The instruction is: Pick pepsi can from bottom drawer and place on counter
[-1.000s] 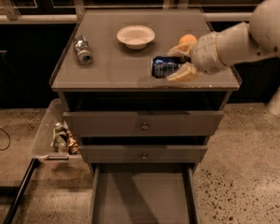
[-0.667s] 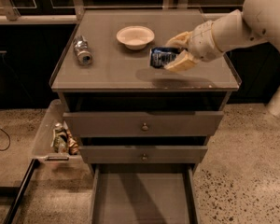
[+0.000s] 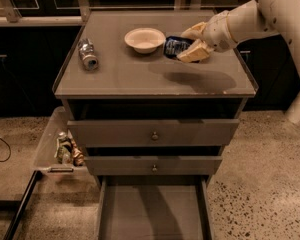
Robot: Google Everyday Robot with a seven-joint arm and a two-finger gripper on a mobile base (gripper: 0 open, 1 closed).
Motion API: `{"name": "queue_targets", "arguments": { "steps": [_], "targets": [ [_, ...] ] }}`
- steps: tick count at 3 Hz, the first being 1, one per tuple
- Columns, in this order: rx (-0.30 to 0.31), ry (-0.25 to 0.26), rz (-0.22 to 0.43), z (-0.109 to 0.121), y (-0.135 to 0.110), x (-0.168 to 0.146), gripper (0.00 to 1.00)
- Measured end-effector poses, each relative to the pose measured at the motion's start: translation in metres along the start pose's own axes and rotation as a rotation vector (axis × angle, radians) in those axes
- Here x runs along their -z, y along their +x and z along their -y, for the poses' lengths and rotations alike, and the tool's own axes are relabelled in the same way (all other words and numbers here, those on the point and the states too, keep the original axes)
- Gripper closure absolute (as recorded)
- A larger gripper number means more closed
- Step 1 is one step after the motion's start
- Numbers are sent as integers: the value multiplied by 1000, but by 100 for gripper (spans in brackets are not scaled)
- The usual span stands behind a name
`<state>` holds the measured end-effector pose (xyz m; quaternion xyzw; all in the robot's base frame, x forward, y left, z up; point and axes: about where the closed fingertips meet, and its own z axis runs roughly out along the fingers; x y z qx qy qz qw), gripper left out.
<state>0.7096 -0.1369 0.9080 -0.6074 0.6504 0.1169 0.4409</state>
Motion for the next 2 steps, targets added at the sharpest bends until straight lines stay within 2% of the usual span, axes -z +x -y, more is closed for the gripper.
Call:
{"name": "queue_targets", "arguments": {
  "steps": [1, 2],
  "targets": [
    [-55, -22, -27, 4, 19, -19, 100],
    [-88, -65, -62, -1, 33, -41, 100]
  ]
}}
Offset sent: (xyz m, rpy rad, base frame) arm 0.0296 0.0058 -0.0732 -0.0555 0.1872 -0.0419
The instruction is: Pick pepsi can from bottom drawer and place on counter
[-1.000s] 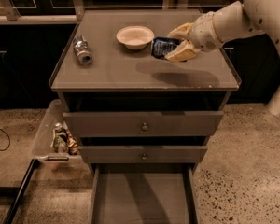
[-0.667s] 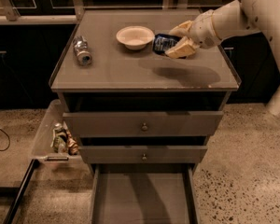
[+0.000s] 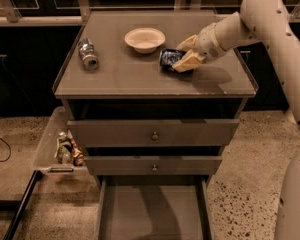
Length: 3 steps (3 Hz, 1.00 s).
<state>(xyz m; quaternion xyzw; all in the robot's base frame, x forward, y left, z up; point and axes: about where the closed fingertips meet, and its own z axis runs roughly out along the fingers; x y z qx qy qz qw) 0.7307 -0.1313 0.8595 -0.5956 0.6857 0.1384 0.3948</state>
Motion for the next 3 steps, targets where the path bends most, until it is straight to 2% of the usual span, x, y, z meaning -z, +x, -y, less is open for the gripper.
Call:
{"name": "queue_targets", "arguments": {
  "steps": [1, 3],
  "targets": [
    [0, -1, 0, 0, 0, 0, 81],
    [0, -1, 0, 0, 0, 0, 34]
  ]
}}
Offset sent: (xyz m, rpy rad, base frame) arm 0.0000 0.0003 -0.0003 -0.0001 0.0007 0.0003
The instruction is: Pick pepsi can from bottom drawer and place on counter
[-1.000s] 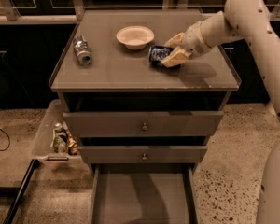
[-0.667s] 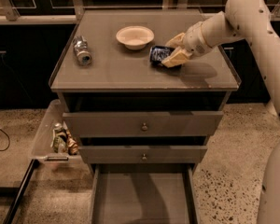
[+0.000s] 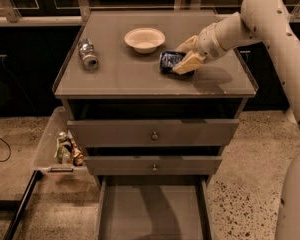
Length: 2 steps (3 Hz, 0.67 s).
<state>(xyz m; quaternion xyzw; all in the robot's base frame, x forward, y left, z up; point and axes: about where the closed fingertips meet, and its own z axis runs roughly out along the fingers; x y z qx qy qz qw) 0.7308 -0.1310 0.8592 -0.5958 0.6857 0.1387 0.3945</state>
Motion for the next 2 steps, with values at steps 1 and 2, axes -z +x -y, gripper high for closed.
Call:
{"name": "queue_targets", "arguments": {
  "steps": [1, 2],
  "targets": [
    [0, 0, 0, 0, 0, 0, 11],
    [0, 0, 0, 0, 0, 0, 0]
  ]
}}
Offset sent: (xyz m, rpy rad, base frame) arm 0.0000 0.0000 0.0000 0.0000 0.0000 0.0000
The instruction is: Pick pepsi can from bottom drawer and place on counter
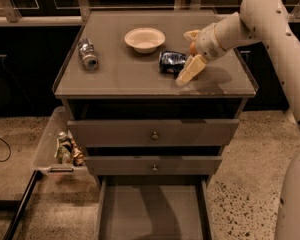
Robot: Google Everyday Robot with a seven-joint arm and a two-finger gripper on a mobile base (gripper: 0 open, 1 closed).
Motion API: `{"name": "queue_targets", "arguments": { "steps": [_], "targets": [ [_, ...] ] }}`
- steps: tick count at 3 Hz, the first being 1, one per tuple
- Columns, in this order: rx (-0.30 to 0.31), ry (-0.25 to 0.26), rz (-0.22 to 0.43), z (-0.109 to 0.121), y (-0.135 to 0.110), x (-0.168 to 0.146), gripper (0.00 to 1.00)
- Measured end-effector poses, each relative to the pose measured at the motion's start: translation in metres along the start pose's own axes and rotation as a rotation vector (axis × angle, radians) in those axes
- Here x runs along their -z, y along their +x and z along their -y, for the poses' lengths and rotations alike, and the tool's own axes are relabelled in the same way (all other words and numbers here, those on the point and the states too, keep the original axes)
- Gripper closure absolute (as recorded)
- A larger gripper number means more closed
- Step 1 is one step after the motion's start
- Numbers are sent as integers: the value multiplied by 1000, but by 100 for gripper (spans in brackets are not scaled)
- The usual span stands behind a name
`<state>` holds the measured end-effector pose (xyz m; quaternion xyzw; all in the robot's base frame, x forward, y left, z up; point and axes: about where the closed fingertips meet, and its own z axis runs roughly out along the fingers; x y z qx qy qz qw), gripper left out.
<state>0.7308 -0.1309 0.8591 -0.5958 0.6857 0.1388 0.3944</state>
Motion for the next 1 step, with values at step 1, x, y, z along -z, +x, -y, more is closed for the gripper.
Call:
{"name": "queue_targets", "arguments": {
  "steps": [1],
  "targets": [
    [0, 0, 0, 0, 0, 0, 0]
  ]
}}
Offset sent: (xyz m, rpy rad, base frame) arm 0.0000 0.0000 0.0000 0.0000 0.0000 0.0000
